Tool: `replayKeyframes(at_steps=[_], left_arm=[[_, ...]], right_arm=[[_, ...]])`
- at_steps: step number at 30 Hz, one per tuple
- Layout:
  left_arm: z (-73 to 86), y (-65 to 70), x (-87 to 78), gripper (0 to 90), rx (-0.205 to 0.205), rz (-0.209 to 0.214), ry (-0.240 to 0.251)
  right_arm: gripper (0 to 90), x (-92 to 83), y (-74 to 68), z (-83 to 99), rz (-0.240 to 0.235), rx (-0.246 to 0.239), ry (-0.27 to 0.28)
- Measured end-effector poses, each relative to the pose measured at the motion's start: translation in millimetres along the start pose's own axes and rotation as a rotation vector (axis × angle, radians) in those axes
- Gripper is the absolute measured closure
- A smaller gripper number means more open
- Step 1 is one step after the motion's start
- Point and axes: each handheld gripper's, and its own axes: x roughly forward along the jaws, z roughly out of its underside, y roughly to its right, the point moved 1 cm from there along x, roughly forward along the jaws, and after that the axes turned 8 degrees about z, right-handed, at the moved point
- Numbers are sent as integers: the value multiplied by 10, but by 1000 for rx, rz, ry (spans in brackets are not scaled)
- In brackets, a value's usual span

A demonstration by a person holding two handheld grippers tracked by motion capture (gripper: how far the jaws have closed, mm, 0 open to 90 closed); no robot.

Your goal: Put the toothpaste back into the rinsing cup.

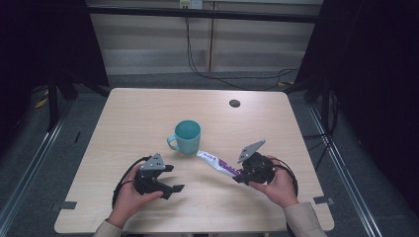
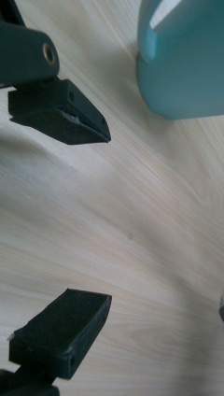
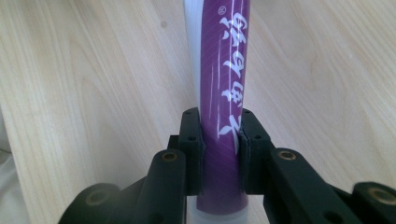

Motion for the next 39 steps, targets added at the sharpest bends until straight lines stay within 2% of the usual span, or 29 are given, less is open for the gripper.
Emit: replayKeyframes(at_steps=[12, 15, 22, 30, 34, 39], left_arm=[[-218, 55, 72, 237, 10, 43, 22], [-266, 68, 78, 246, 17, 48, 20], [-360, 74, 100, 249, 11, 54, 46], [-450, 101, 130, 279, 17, 80, 63], [-478, 109, 143, 292, 22, 80, 61], [-497, 112, 171, 302, 13, 89, 71]], right_arm=[[744, -57, -38, -92, -2, -16, 58], [744, -79, -52, -124, 8, -16, 64], [745, -82, -85, -196, -3, -24, 95], [745, -96, -116, -282, -11, -27, 117], [745, -90, -123, -301, -16, -27, 128], [745, -69, -145, -329, -31, -28, 118]])
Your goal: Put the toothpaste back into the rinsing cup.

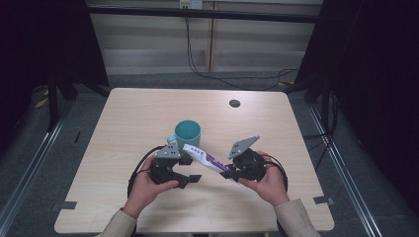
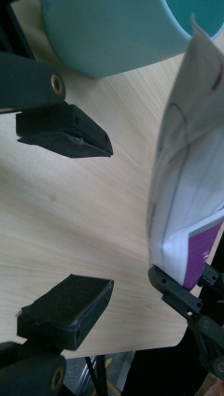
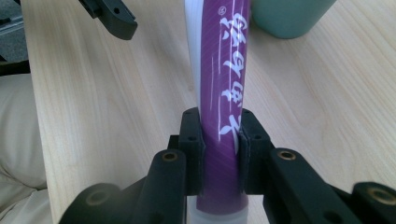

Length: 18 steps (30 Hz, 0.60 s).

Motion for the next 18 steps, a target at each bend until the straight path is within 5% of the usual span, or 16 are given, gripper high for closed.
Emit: replayKeyframes(at_steps=[12, 18], left_arm=[[-72, 42, -24, 370, 8, 14, 41], [-88, 34, -41, 467, -22, 9, 48]], right_arm=[[745, 57, -61, -74, -10, -17, 18], [745, 78, -77, -97, -12, -13, 31]])
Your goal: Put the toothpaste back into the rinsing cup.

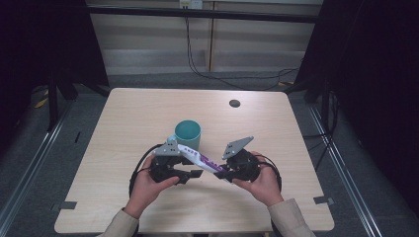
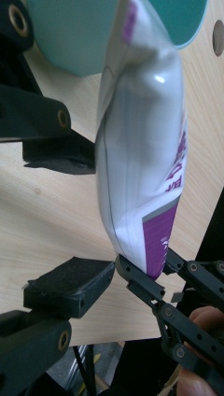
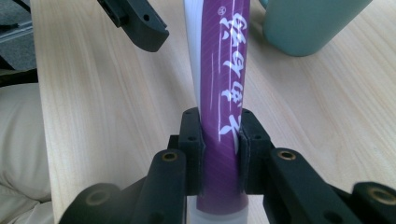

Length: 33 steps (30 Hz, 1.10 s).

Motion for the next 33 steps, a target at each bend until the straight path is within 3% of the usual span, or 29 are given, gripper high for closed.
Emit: replayKeyframes(at_steps=[6, 16, 23, 33], left_arm=[[4, -22, 5, 485, -16, -9, 0], [4, -46, 0, 515, -49, 16, 28], [-14, -59, -36, 542, -66, 18, 60], [-33, -81, -65, 554, -99, 52, 106]], right_arm=[[744, 29, -13, -9, 12, -1, 1], [744, 64, -28, -19, 13, 13, 13], [743, 91, -43, -39, 9, 26, 33], [742, 137, -91, -78, -2, 34, 53]])
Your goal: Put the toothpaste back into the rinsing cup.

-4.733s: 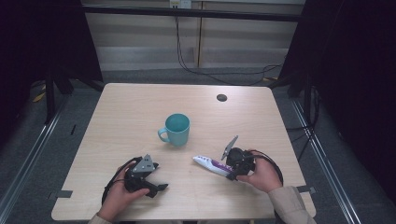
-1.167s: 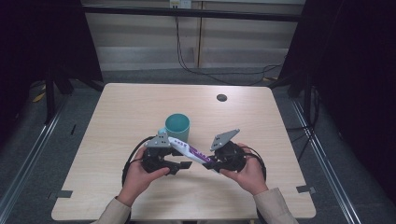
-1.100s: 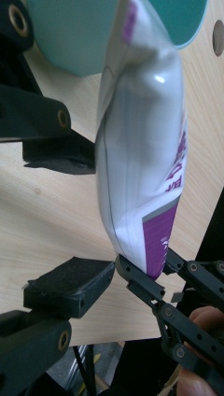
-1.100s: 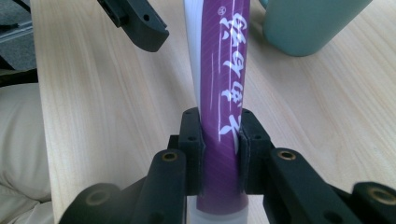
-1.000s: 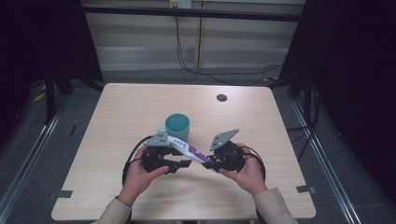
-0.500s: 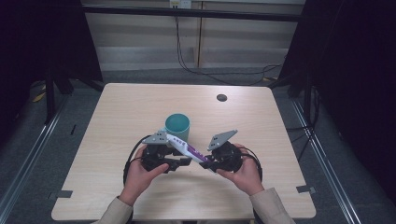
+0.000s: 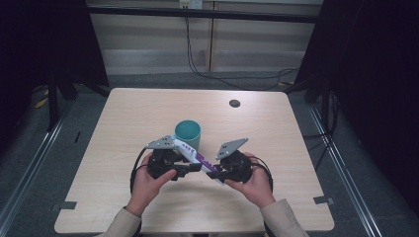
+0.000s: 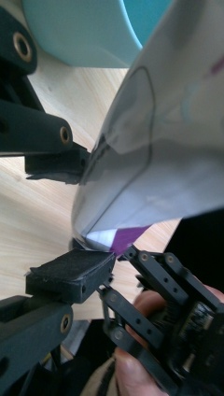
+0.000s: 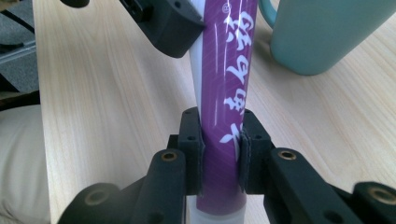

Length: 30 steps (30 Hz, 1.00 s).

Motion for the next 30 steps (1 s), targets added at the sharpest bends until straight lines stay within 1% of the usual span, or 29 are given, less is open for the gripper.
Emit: replayKeyframes(at_steps=[2, 4, 8, 10, 11, 13, 15, 16, 17, 18, 19, 20, 21, 24, 26, 27, 28, 30], left_arm=[[-7, 5, -5, 558, -4, 3, 10], [-13, 13, -8, 556, -8, -1, 20], [-29, 25, -4, 557, -5, 13, 39], [-40, 40, 8, 575, -3, 29, 47], [-46, 46, 12, 576, 0, 26, 47], [-46, 34, 6, 593, -5, 28, 55], [-37, 28, 6, 599, -10, 28, 74], [-34, 29, 7, 600, -11, 26, 74], [-31, 26, 2, 599, -2, 18, 80], [-31, 26, 2, 591, -2, 18, 80], [-34, 28, 1, 591, -3, 18, 78], [-37, 32, 1, 589, -4, 20, 81], [-44, 35, -1, 586, 4, 19, 78], [-54, 39, -5, 578, 11, 19, 83], [-48, 31, -8, 576, 11, 15, 77], [-43, 29, -11, 582, 9, 18, 75], [-41, 27, -16, 583, 7, 20, 73], [-47, 28, -20, 585, 0, 22, 81]], right_arm=[[741, 6, -3, -8, -5, -4, 5], [741, 13, -8, -13, -11, 12, 8], [739, 39, -26, -25, -20, 13, 23], [739, 53, -44, -31, -29, 17, 27], [739, 68, -58, -35, -39, 14, 30], [738, 95, -90, -44, -31, 9, 27], [737, 106, -94, -45, -29, 16, 28], [737, 112, -97, -44, -26, 20, 33], [738, 116, -98, -45, -24, 19, 30], [738, 116, -98, -45, -24, 19, 30], [741, 113, -100, -40, -7, 22, 43], [742, 106, -100, -44, -7, 18, 38], [743, 99, -97, -46, 4, 15, 44], [746, 52, -72, -55, 17, 6, 55], [747, 26, -53, -53, 20, 18, 56], [747, 10, -35, -50, 29, 19, 62], [748, -1, -17, -42, 34, 30, 67], [748, -21, 17, -24, 41, 39, 64]])
